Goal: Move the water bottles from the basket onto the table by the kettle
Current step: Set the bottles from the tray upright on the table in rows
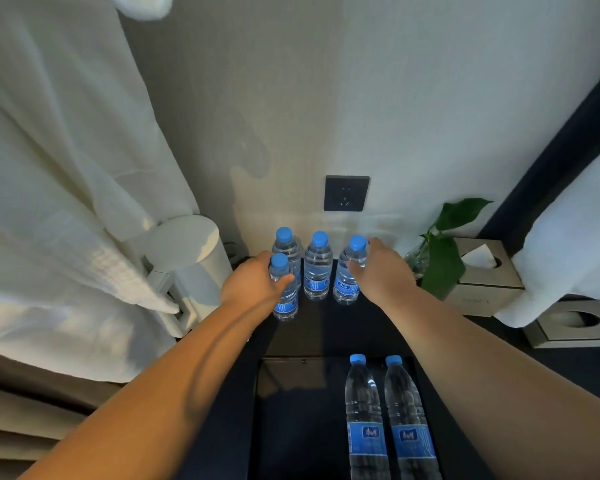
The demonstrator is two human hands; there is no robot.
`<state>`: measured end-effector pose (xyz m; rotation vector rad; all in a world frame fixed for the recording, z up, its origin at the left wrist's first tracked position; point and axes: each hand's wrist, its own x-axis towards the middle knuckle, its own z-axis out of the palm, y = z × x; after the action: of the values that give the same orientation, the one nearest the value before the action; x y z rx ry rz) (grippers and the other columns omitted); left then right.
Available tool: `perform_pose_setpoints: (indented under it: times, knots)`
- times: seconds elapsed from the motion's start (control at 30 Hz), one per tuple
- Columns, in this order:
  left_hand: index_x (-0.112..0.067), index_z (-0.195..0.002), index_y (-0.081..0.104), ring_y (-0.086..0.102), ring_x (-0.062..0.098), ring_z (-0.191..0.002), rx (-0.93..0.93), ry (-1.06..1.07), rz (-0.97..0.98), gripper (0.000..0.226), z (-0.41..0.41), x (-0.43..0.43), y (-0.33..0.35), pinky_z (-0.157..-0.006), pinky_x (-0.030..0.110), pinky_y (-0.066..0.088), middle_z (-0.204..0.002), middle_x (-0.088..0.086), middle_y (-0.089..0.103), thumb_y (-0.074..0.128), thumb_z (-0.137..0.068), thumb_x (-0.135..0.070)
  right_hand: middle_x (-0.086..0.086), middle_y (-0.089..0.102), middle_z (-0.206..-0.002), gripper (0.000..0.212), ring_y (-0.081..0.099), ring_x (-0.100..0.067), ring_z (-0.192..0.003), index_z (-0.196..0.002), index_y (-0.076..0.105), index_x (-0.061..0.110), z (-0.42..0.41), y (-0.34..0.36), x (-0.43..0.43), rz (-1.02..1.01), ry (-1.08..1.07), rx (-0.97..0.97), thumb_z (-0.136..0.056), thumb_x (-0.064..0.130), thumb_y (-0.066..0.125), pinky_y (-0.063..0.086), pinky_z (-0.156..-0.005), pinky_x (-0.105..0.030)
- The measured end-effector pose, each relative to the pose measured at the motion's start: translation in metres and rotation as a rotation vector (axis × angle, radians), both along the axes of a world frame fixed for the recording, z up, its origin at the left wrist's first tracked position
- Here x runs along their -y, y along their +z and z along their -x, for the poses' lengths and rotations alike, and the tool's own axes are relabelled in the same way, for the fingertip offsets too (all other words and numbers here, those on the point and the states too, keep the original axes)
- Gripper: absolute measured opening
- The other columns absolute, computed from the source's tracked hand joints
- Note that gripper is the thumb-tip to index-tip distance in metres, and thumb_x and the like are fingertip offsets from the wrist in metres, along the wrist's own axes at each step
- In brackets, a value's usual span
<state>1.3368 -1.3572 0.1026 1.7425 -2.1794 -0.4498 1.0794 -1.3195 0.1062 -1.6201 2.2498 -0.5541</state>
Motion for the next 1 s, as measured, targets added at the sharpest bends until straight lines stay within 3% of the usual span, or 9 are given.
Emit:
perform_pose_setpoints:
  times: [0.1, 0.17, 0.27, 0.37, 0.43, 0.53, 0.63, 0.8, 1.0]
  knots:
    - [-0.027, -0.118, 0.055, 0.059, 0.014, -0.079, -0.018, 0.088, -0.121, 0.047, -0.001, -0.01, -0.009, -0.062, 0.031, 0.043, -0.097, -0.008, 0.068, 0.062, -0.087, -0.062, 0.0, 0.062, -0.088, 0.04, 0.063, -0.021, -0.078, -0.124, 0.052, 0.014, 0.004, -0.018, -0.02, -0.1, -0.022, -0.023, -0.101, 0.045, 0.061, 0.051, -0.059, -0.036]
    - [-0.031, -0.117, 0.05, 0.059, 0.007, -0.075, -0.112, 0.158, -0.221, 0.05, -0.001, -0.021, -0.019, -0.056, 0.028, 0.041, -0.094, -0.012, 0.066, 0.061, -0.085, -0.067, 0.001, 0.06, -0.09, 0.042, 0.062, -0.02, -0.08, -0.127, 0.053, 0.013, 0.009, -0.032, -0.033, -0.207, -0.033, -0.041, -0.103, 0.046, 0.057, 0.047, -0.058, -0.034]
    - [-0.028, -0.111, 0.05, 0.062, 0.007, -0.075, -0.214, 0.261, -0.338, 0.053, 0.004, -0.038, -0.034, -0.054, 0.028, 0.041, -0.09, -0.009, 0.066, 0.061, -0.082, -0.071, -0.005, 0.066, -0.104, 0.041, 0.065, -0.023, -0.093, -0.127, 0.059, 0.012, 0.02, -0.055, -0.05, -0.389, -0.007, -0.068, -0.106, 0.046, 0.05, 0.056, -0.076, -0.039]
    - [-0.021, -0.088, 0.065, 0.065, 0.018, -0.075, -0.125, 0.161, -0.347, 0.048, 0.017, -0.052, -0.052, -0.061, 0.032, 0.046, -0.082, -0.001, 0.068, 0.057, -0.085, -0.068, -0.008, 0.067, -0.114, 0.043, 0.065, -0.026, -0.104, -0.129, 0.061, 0.011, 0.031, -0.07, -0.068, -0.528, 0.002, -0.07, -0.107, 0.046, 0.048, 0.052, -0.082, -0.037]
    - [-0.017, -0.073, 0.067, 0.065, 0.015, -0.07, -0.047, 0.06, -0.384, 0.052, 0.03, -0.066, -0.063, -0.063, 0.034, 0.05, -0.071, -0.002, 0.068, 0.056, -0.089, -0.066, -0.007, 0.066, -0.112, 0.048, 0.066, -0.026, -0.103, -0.13, 0.061, 0.011, 0.036, -0.079, -0.08, -0.605, 0.019, -0.086, -0.105, 0.05, 0.05, 0.052, -0.081, -0.036]
    - [-0.019, -0.072, 0.07, 0.063, 0.006, -0.069, -0.014, -0.039, -0.463, 0.049, 0.051, -0.085, -0.08, -0.066, 0.031, 0.049, -0.07, -0.005, 0.07, 0.058, -0.092, -0.062, -0.003, 0.066, -0.105, 0.057, 0.063, -0.021, -0.088, -0.131, 0.061, 0.013, 0.038, -0.089, -0.095, -0.708, 0.038, -0.127, -0.101, 0.061, 0.053, 0.052, -0.075, -0.036]
    - [-0.014, -0.07, 0.072, 0.066, 0.011, -0.065, 0.012, -0.095, -0.551, 0.054, 0.074, -0.101, -0.094, -0.062, 0.03, 0.05, -0.065, 0.001, 0.07, 0.058, -0.092, -0.062, 0.003, 0.061, -0.086, 0.047, 0.06, -0.016, -0.073, -0.107, 0.061, 0.022, 0.038, -0.099, -0.102, -0.747, 0.012, -0.163, -0.094, 0.067, 0.058, 0.046, -0.059, -0.034]
    - [-0.014, -0.052, 0.055, 0.059, 0.019, -0.057, 0.058, -0.094, -0.646, 0.065, 0.109, -0.121, -0.113, -0.059, 0.03, 0.044, -0.052, 0.0, 0.056, 0.054, -0.094, -0.063, 0.001, 0.063, -0.085, 0.051, 0.06, -0.018, -0.072, -0.085, 0.051, 0.024, 0.036, -0.11, -0.103, -0.785, -0.018, -0.153, -0.087, 0.074, 0.058, 0.042, -0.054, -0.033]
    - [-0.014, -0.068, 0.066, 0.067, 0.021, -0.067, 0.01, 0.003, -0.622, 0.057, 0.131, -0.121, -0.127, -0.055, 0.028, 0.042, -0.064, 0.002, 0.066, 0.055, -0.091, -0.065, 0.001, 0.066, -0.08, 0.055, 0.063, -0.017, -0.067, -0.079, 0.052, 0.024, 0.037, -0.117, -0.107, -0.753, -0.034, -0.098, -0.083, 0.078, 0.06, 0.044, -0.053, -0.031]
